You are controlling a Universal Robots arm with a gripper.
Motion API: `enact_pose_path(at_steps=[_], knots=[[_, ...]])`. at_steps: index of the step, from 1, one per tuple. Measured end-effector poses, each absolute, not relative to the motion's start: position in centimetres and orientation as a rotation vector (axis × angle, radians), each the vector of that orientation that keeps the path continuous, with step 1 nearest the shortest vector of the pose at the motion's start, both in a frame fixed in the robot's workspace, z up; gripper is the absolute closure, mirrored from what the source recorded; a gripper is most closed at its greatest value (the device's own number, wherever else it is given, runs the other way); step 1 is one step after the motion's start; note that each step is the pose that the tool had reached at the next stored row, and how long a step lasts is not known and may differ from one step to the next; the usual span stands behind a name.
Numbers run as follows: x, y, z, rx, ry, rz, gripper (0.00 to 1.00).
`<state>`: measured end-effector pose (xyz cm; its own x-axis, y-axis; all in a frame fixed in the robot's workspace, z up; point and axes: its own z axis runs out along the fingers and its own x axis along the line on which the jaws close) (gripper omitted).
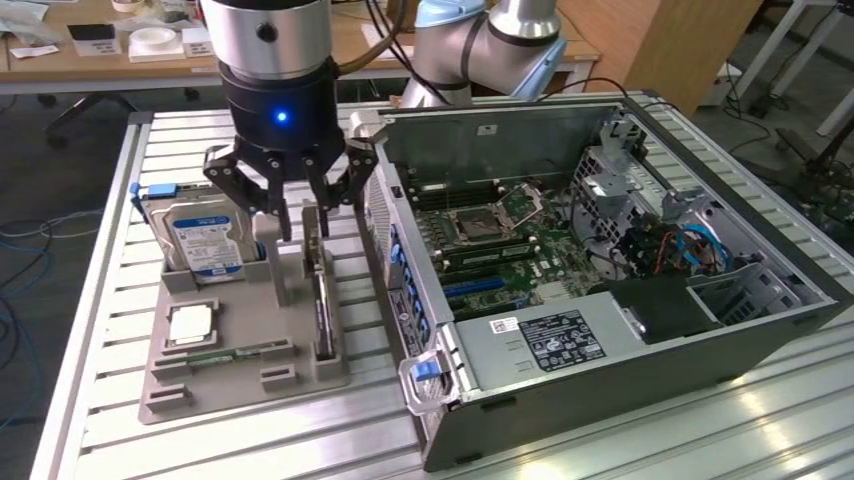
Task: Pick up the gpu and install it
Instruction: 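Pick up the gpu and move the gpu toward the slot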
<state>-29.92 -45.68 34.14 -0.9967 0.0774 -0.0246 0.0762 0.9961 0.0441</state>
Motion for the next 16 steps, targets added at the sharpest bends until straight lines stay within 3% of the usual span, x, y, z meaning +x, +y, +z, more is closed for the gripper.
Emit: enact_pose_path(at_steps=[16], knots=[[-29.9,-46.0,33.0,0.12,3.112,0.067,0.58]])
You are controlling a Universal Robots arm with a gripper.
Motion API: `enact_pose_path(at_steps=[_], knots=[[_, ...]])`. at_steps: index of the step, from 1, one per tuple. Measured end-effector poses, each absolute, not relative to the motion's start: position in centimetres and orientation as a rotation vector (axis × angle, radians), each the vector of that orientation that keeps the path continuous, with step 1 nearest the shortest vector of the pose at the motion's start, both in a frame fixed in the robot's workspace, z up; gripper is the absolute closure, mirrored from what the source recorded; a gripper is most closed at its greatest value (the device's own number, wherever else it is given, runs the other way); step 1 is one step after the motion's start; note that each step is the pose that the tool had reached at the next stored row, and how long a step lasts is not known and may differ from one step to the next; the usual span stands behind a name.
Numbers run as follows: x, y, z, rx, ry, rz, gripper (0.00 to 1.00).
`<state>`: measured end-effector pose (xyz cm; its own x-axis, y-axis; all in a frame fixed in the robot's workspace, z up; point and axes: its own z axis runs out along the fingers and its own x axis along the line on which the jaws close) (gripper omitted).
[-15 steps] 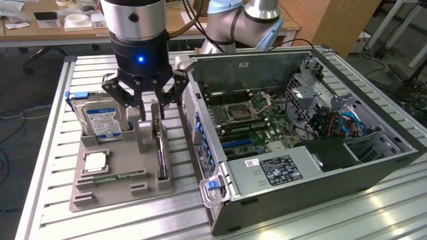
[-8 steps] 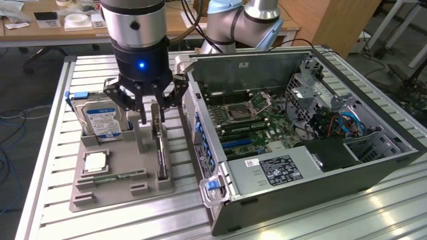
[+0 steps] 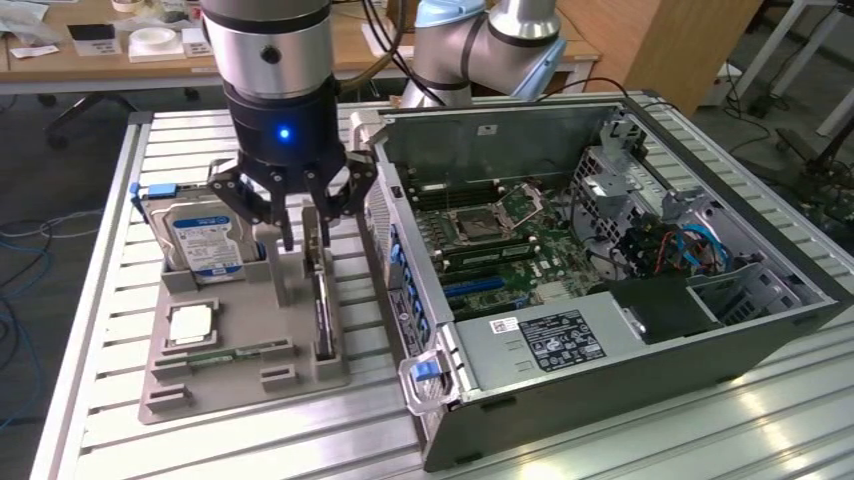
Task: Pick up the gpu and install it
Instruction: 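Pick up the gpu and move the gpu toward the slot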
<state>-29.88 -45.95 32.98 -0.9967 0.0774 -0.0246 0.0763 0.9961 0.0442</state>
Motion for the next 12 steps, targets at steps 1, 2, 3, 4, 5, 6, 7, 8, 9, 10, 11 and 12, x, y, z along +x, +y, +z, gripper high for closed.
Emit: enact_pose_path(at_steps=[1,2,3,4,5,6,7,8,9,10,11,12], knots=[[-29.88,-46.03,32.85,0.12,3.112,0.068,0.58],[-29.87,-46.09,32.72,0.12,3.112,0.067,0.58],[-29.87,-46.11,32.6,0.12,3.112,0.067,0.58],[-29.87,-46.13,32.46,0.12,3.112,0.067,0.58],[-29.87,-46.13,32.39,0.12,3.112,0.067,0.58],[-29.87,-46.14,32.39,0.12,3.112,0.067,0.58],[-29.86,-46.14,32.39,0.12,3.112,0.067,0.58],[-29.86,-46.14,32.39,0.12,3.112,0.067,0.58],[-29.86,-46.14,32.38,0.12,3.112,0.067,0.58],[-29.86,-46.14,32.26,0.12,3.112,0.068,0.58],[-29.86,-46.14,32.09,0.12,3.112,0.067,0.58],[-29.86,-46.14,31.92,0.12,3.112,0.067,0.58]])
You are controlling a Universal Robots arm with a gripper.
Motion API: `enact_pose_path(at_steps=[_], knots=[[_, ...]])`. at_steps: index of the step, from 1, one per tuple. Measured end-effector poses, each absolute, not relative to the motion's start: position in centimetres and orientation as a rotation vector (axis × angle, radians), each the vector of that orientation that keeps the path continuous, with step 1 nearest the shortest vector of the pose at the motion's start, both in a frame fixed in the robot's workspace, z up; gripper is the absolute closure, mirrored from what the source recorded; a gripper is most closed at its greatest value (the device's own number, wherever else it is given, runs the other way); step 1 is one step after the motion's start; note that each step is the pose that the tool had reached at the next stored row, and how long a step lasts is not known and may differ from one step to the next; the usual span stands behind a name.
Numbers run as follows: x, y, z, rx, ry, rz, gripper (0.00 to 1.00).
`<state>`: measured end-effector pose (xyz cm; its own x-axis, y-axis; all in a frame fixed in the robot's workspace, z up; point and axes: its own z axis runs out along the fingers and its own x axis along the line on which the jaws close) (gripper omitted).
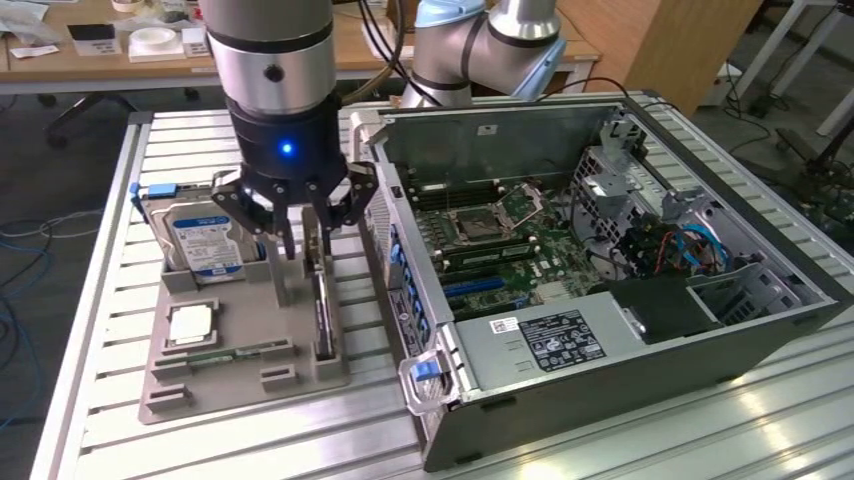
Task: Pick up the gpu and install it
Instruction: 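Pick up the gpu and move the gpu toward the slot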
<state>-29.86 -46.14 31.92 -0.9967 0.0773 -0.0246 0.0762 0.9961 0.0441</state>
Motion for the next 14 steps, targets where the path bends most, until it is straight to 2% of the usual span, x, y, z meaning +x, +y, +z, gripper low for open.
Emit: enact_pose_path(at_steps=[14], knots=[[-29.5,-46.1,30.4,0.12,3.112,0.067,0.58]])
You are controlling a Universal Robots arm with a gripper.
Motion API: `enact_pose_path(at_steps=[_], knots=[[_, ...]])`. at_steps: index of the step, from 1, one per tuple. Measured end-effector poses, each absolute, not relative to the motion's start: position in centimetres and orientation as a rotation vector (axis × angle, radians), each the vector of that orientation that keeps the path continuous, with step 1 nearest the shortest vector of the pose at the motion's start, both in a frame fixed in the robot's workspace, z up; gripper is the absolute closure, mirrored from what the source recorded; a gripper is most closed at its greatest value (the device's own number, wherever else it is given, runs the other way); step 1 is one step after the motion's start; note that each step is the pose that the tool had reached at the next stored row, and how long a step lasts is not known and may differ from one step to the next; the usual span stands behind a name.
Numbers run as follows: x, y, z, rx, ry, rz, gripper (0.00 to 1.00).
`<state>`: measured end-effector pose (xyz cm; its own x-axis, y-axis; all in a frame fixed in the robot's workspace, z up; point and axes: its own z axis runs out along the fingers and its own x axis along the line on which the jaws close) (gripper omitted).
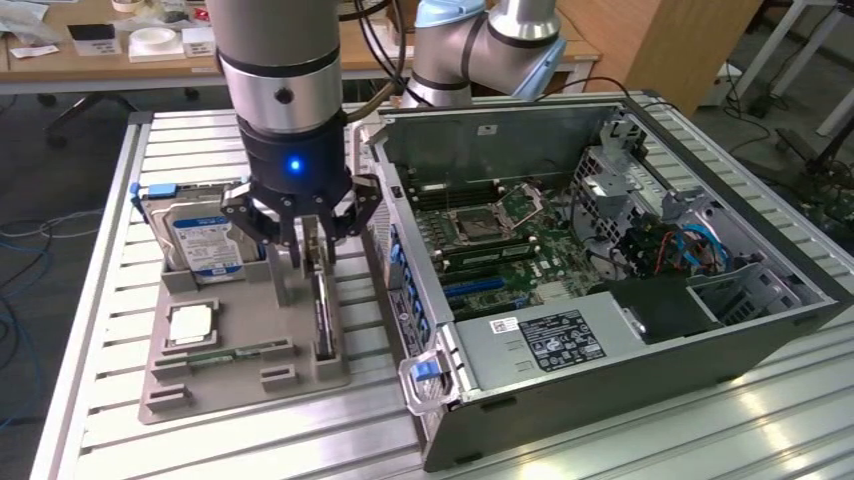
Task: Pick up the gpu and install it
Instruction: 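Pick up the gpu and move the gpu toward the slot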
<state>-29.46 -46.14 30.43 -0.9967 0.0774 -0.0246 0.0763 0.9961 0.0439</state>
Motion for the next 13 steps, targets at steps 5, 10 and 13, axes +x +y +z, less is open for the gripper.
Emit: enact_pose_path(at_steps=[5,10,13], knots=[[-29.5,-46.1,29.5,0.12,3.112,0.067,0.58],[-29.5,-46.1,29.0,0.12,3.112,0.067,0.58],[-29.5,-46.1,29.0,0.12,3.112,0.067,0.58]])
